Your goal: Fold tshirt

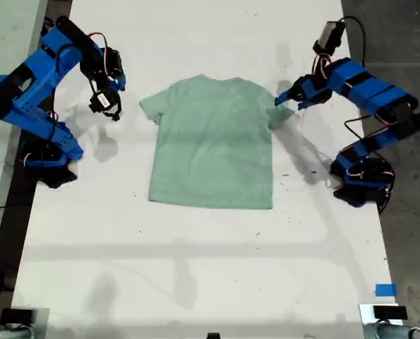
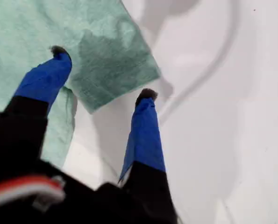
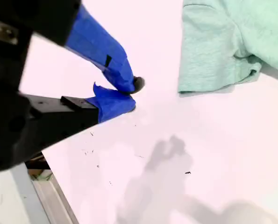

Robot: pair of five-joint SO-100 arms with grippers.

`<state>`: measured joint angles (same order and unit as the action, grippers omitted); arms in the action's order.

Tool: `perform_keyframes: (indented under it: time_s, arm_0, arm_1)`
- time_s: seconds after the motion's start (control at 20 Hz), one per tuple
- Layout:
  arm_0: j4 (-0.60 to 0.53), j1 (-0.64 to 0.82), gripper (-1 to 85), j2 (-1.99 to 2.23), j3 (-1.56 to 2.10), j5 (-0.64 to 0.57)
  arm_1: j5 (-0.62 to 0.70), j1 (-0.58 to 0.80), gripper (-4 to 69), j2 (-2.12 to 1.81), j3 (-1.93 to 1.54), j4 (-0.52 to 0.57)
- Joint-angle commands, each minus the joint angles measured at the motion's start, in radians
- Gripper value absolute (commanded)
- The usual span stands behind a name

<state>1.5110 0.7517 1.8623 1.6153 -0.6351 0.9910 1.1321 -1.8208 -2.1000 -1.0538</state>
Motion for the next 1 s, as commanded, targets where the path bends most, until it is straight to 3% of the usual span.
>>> perform_keyframes:
  time_s: [0.0, 0.2, 0.25, 0.35, 0.4, 0.65, 0.95]
  arm_0:
    - [-0.02, -0.005, 0.0, 0.003, -0.026, -0.005]
    - [-0.023, -0.006, 0.0, 0.003, -0.014, -0.005]
    - [-0.023, -0.006, 0.0, 0.003, -0.012, -0.005]
    - [-0.028, -0.008, 0.0, 0.003, -0.009, -0.005]
    - [-0.029, -0.008, 0.0, 0.002, -0.008, -0.005]
    - [-0.028, -0.008, 0.0, 0.003, 0.003, -0.005]
    - [-0.037, -0.009, 0.0, 0.003, 0.011, -0.005]
  arm_1:
    - [0.026, 0.009, 27.2, 0.067, -0.003, 0.107]
    - [0.032, 0.005, 25.6, 0.207, 0.043, 0.161]
    - [0.032, 0.003, 21.9, 0.252, 0.064, 0.161]
    - [0.021, 0.008, 1.2, 0.282, 0.1, 0.141]
    - [0.025, 0.009, -1.0, 0.278, 0.098, 0.143]
    - [0.038, 0.003, -1.0, 0.19, 0.15, 0.049]
    - [0.026, -0.049, -1.0, 0.048, 0.365, -0.227]
